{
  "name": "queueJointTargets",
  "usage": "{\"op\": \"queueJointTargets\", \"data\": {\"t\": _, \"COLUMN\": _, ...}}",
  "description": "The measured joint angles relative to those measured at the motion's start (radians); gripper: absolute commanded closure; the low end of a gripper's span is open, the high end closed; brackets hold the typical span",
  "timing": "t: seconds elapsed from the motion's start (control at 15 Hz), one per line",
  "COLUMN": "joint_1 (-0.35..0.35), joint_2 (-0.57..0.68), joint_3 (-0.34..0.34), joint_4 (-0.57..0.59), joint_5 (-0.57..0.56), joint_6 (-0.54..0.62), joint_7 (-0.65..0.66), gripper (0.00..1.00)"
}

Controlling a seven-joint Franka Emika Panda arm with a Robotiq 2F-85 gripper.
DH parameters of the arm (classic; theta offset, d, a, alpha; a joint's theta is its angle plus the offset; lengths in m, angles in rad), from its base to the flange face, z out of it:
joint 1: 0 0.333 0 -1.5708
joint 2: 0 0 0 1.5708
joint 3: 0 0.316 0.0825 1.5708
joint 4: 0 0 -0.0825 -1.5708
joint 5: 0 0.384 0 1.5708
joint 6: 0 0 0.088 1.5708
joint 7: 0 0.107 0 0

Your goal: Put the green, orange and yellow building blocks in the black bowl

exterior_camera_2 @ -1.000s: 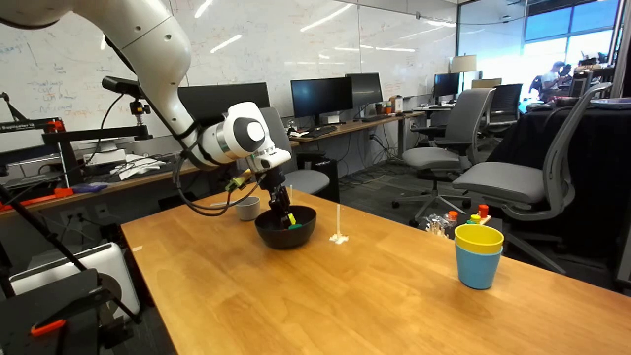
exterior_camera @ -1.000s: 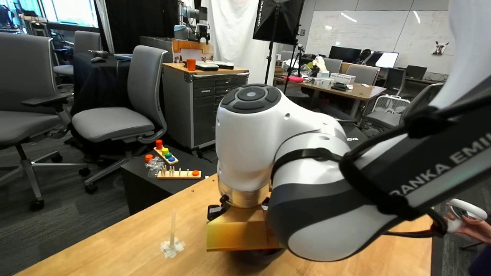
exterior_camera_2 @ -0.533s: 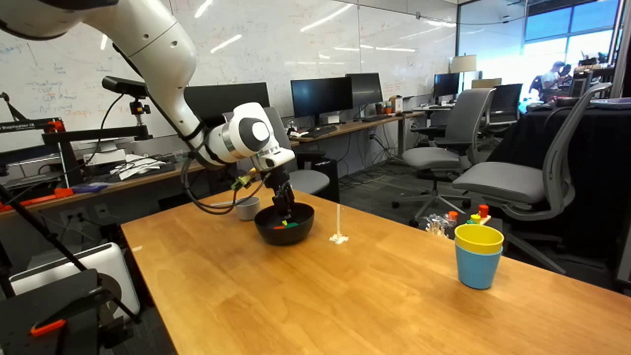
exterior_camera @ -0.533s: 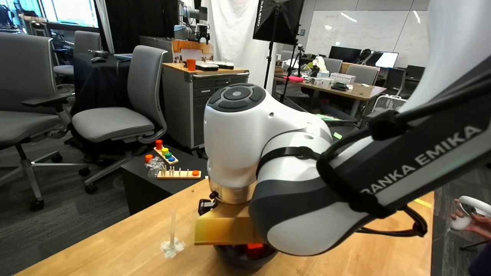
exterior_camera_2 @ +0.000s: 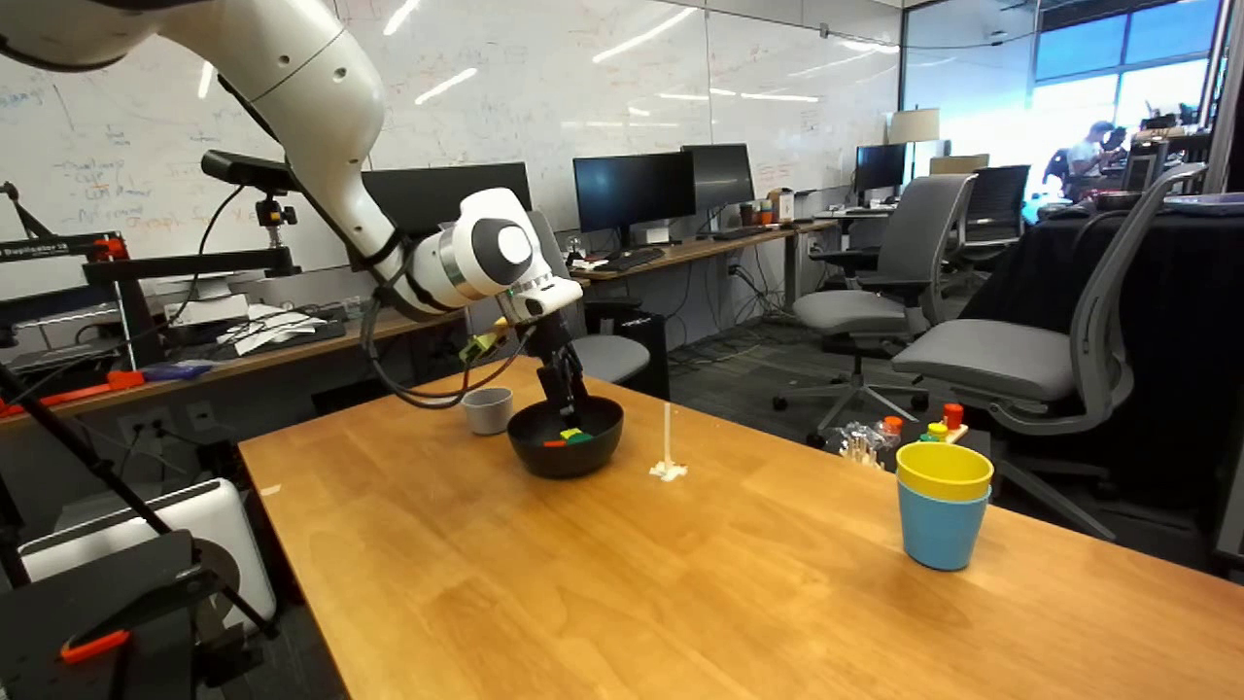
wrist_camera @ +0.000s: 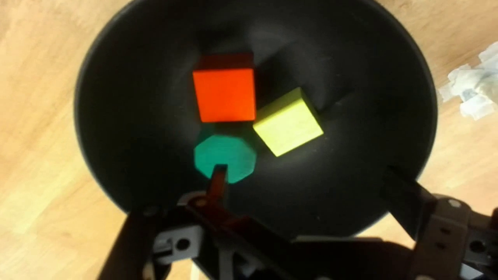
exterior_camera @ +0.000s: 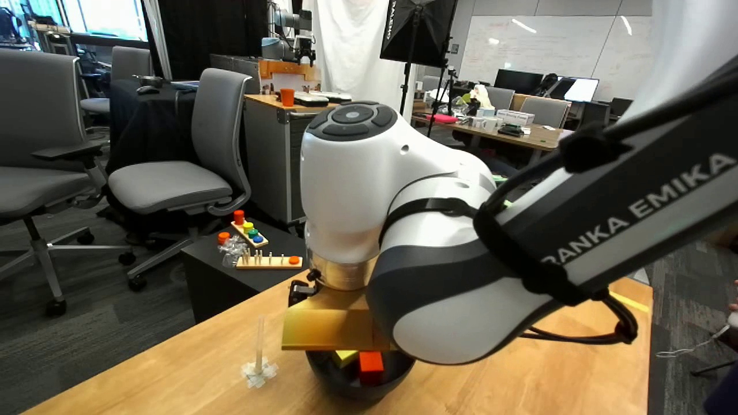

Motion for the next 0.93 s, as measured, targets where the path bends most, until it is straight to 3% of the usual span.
{"op": "queueJointTargets", "data": {"t": 0.53, "joint_1": -0.007, "joint_2": -0.18, "joint_3": 0.005, "joint_4": -0.084, "joint_5": 0.0, "joint_6": -0.002, "joint_7": -0.033, "gripper": 0.0}}
{"op": "queueJointTargets", "data": {"t": 0.93, "joint_1": -0.1, "joint_2": -0.469, "joint_3": 0.083, "joint_4": -0.34, "joint_5": 0.026, "joint_6": -0.002, "joint_7": -0.295, "gripper": 0.0}}
